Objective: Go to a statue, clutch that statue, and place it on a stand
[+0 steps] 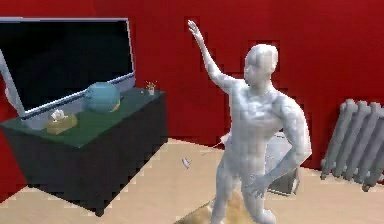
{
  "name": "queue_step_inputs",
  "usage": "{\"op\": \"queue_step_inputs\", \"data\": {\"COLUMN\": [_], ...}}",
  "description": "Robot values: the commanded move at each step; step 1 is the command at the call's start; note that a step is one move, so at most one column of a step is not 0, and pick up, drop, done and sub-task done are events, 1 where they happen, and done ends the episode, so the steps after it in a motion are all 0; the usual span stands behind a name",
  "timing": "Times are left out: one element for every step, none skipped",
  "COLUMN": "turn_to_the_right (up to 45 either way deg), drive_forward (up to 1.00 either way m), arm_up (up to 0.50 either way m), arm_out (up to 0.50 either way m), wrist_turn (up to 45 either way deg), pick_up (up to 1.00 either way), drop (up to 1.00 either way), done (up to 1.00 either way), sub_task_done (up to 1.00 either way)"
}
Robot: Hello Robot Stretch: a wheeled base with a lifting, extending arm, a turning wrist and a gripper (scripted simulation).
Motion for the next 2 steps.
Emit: {"op": "queue_step_inputs", "data": {"turn_to_the_right": [0.0,-9.0], "drive_forward": [1.0,0.0], "arm_up": [0.0,0.0], "arm_out": [0.0,0.0], "wrist_turn": [0.0,0.0], "pick_up": [0.0,0.0], "drop": [0.0,0.0], "done": [0.0,0.0], "sub_task_done": [0.0,0.0]}}
